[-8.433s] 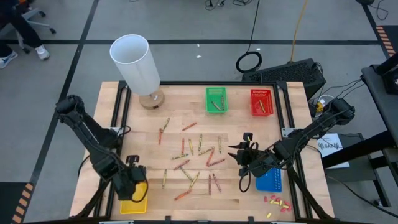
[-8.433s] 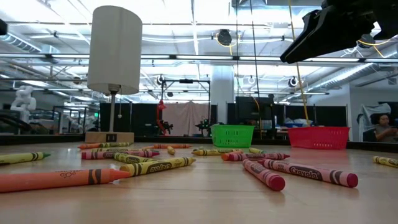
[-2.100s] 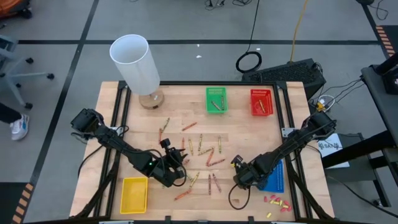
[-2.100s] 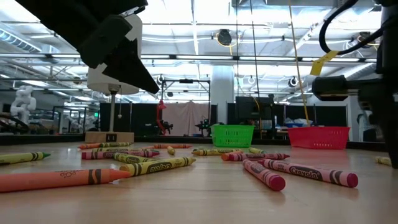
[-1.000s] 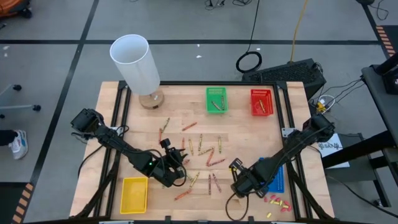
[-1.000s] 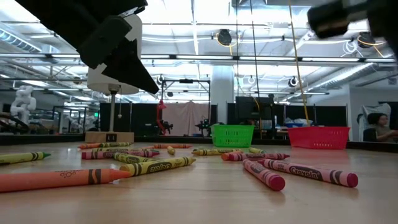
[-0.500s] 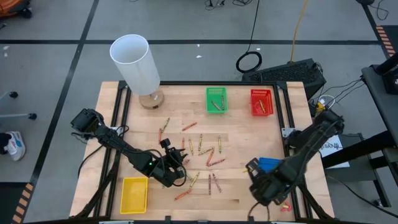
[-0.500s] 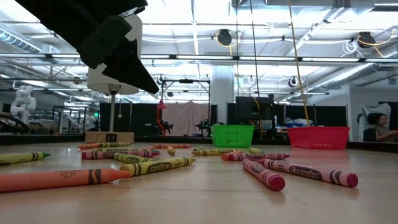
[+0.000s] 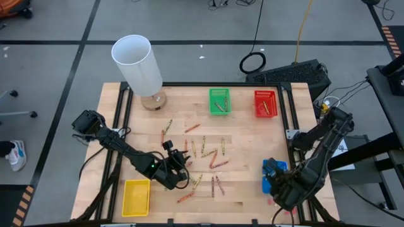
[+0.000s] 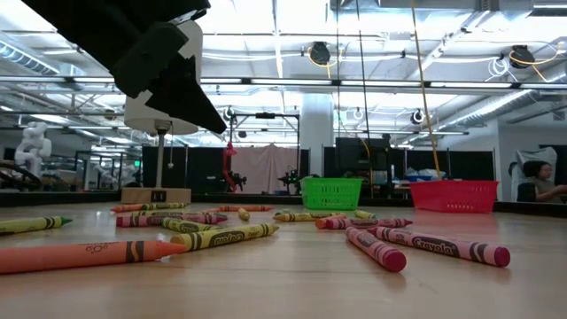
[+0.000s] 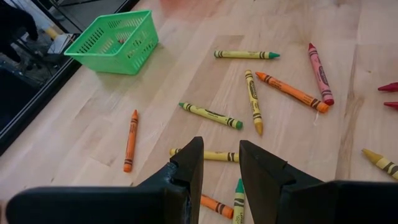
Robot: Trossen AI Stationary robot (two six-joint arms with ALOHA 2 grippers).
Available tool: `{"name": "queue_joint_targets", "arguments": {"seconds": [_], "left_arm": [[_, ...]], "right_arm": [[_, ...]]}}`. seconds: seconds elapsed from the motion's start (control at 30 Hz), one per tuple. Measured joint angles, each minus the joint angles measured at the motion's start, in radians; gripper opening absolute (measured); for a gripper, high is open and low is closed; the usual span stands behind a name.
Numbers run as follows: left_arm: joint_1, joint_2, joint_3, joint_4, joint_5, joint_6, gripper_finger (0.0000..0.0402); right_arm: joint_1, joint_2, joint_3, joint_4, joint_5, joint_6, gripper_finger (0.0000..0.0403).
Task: Sort crayons
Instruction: Put the yellow crayon into the blue bin
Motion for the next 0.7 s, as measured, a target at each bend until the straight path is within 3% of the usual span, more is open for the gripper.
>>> {"name": "queue_joint_targets", "arguments": {"seconds": [0.33, 0.7], "left_arm": [[0.000, 0.000, 0.000, 0.000, 0.000, 0.000, 0.0102], [0.000, 0.000, 0.000, 0.000, 0.000, 0.000, 0.0102]], "right_arm": [[0.029, 0.000, -0.013, -0.007, 0.000, -0.003, 0.0002], [0.030, 0.001, -0.150, 0.076, -0.003, -0.002, 0.0002]]}}
